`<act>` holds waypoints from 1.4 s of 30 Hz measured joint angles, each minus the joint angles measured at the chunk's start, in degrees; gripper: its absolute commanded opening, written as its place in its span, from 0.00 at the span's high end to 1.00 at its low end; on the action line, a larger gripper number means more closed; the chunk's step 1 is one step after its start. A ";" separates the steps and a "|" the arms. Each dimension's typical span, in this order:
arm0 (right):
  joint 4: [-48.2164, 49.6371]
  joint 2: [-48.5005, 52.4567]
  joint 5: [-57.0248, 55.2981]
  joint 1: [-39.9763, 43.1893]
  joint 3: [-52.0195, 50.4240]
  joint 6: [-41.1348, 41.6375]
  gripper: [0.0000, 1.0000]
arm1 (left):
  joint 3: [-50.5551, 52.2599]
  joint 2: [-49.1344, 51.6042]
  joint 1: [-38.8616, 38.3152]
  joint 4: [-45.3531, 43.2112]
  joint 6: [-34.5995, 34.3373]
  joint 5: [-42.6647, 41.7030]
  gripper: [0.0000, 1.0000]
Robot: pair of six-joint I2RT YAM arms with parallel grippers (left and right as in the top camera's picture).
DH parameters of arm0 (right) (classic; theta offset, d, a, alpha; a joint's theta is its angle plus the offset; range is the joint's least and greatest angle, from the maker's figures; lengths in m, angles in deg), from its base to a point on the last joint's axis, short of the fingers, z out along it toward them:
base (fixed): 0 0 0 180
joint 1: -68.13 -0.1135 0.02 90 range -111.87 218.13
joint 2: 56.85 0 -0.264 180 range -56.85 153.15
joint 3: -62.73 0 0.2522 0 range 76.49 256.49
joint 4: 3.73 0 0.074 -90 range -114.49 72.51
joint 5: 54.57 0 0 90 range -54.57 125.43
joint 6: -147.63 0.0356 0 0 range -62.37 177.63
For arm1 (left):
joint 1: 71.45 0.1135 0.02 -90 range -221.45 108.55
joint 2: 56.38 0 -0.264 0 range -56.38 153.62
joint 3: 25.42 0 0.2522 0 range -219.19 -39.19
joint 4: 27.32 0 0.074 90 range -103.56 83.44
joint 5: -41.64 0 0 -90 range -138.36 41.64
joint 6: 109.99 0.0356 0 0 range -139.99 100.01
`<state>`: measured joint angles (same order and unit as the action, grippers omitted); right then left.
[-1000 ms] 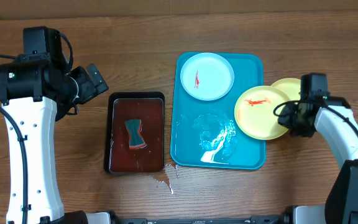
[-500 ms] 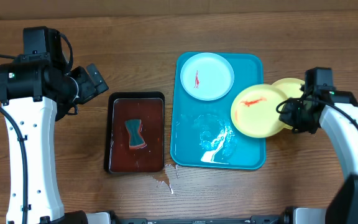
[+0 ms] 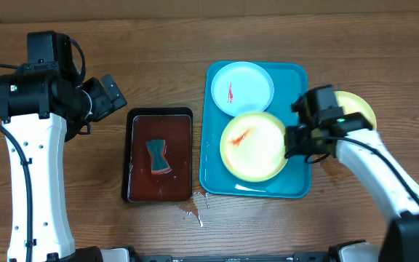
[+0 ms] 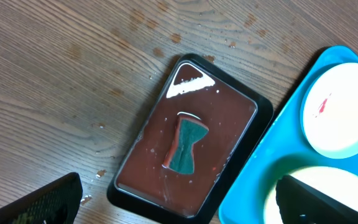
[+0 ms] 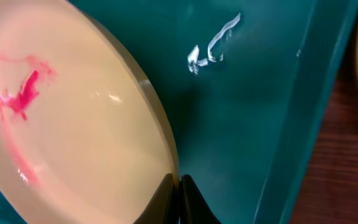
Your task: Clean dirty plates on tray and stack at the side
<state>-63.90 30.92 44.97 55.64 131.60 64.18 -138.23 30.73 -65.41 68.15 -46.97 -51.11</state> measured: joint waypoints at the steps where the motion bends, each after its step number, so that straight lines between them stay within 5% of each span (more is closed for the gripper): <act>1: 1.22 1.11 -0.02 -0.04 -1.25 -0.24 0.96 | 0.00 0.00 0.00 0.00 0.00 0.00 0.00; 3: 3.48 3.04 -0.13 0.00 -3.32 -0.98 0.96 | 0.00 0.00 0.00 0.00 0.00 -0.02 0.00; 7: 7.34 3.82 -0.17 0.02 -4.20 -3.23 0.69 | 0.00 0.00 0.00 0.00 0.00 -0.02 0.00; 9: 7.74 3.80 -0.13 0.02 -3.85 -4.13 0.66 | 0.00 0.00 0.00 0.00 0.00 -0.04 0.00; 15: 2.97 3.80 -0.15 0.02 0.46 -3.69 0.64 | 0.00 0.00 -0.11 0.17 1.62 -4.48 0.00; 24: -4.55 -1.86 -0.13 0.02 5.84 2.14 0.64 | 9.25 0.00 -10.14 -1.62 8.57 -6.32 0.18; 31: -8.52 -2.91 -0.11 0.02 5.90 5.64 0.64 | 28.22 0.02 -12.81 -17.05 5.38 -2.95 0.31; 34: -8.68 -2.91 -0.11 0.02 5.90 6.08 0.64 | 36.11 0.07 -12.81 -25.35 3.96 -2.45 0.46; 42: -8.63 -2.91 0.02 0.02 5.90 6.75 0.64 | 49.11 0.07 -13.11 -41.53 2.60 -2.12 0.51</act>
<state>-72.54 28.01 44.99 55.66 137.50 70.93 -89.12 30.80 -78.52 26.62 -44.37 -53.23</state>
